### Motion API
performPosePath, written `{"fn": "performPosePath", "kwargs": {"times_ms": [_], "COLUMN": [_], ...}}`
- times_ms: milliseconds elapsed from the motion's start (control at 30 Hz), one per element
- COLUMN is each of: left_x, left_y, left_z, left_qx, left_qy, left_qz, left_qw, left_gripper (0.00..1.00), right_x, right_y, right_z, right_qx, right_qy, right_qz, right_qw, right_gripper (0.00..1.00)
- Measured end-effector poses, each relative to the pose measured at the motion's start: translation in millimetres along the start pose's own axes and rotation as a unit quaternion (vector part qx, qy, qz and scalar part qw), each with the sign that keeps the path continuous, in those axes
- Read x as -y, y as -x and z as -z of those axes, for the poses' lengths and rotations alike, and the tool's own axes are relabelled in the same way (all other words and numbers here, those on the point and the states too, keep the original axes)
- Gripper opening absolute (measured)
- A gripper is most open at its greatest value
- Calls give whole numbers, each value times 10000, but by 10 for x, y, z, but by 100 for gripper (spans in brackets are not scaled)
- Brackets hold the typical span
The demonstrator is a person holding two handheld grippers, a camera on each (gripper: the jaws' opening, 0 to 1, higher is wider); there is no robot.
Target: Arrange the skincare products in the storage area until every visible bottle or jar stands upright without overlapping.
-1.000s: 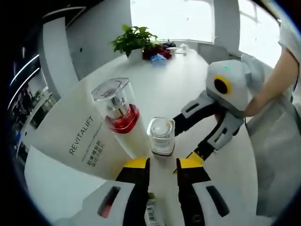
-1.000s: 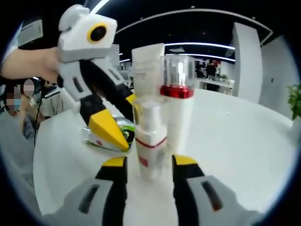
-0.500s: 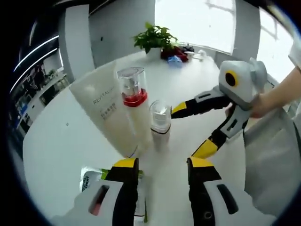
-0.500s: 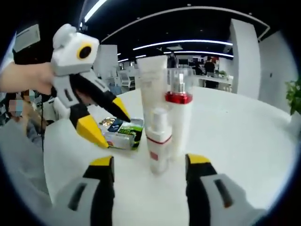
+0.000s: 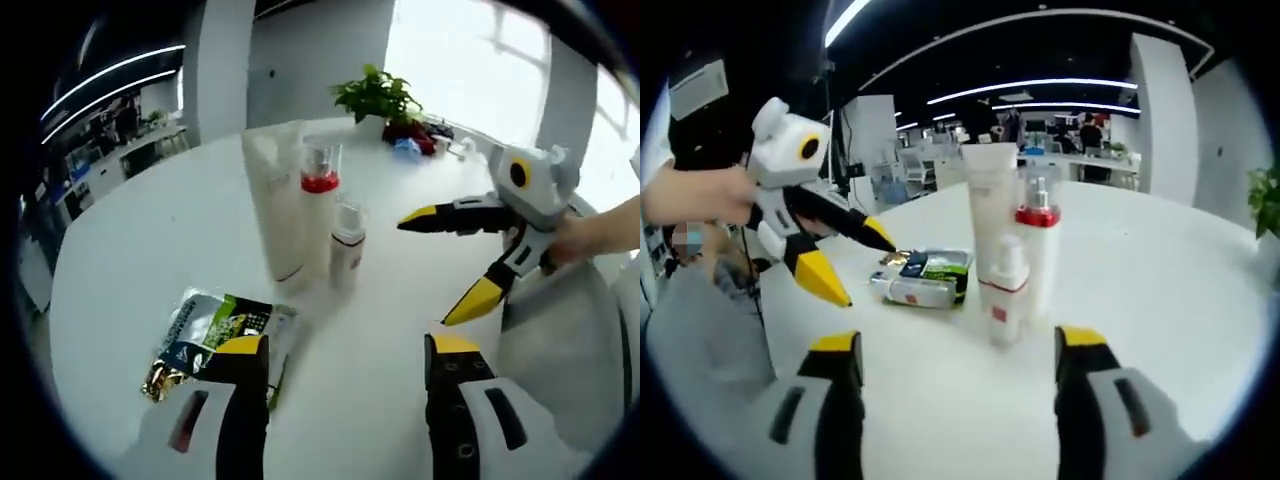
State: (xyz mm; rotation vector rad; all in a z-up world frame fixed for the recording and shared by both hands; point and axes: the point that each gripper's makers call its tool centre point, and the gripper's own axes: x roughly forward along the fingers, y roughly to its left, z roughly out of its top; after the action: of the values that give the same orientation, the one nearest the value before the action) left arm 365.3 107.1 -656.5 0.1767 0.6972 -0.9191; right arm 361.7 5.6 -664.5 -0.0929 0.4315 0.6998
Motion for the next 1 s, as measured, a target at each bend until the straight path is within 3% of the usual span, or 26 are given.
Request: {"fn": "performPosePath", "kwargs": {"times_ms": [400,767,1000], "left_x": [125,323,343], "left_y": [330,613,761], "left_z": [159,281,343], "left_qx": [207,495,611], "left_qy": [488,880,1025], "left_qz": [-229,-277,-400], "left_qw": [9983,9945,9920], "left_gripper": [73,79,83], "right_x": [-172,-233,-257], "right_y": [330,601,724], "right_z": [3,-47,-59], "right_qx": [-70,-27,-6], "right_qy": [-104,-198,-247], "right_qz": [-212,-166,-130], "right_qw": [9997,9997,9996], "right_gripper": [89,93,95]}}
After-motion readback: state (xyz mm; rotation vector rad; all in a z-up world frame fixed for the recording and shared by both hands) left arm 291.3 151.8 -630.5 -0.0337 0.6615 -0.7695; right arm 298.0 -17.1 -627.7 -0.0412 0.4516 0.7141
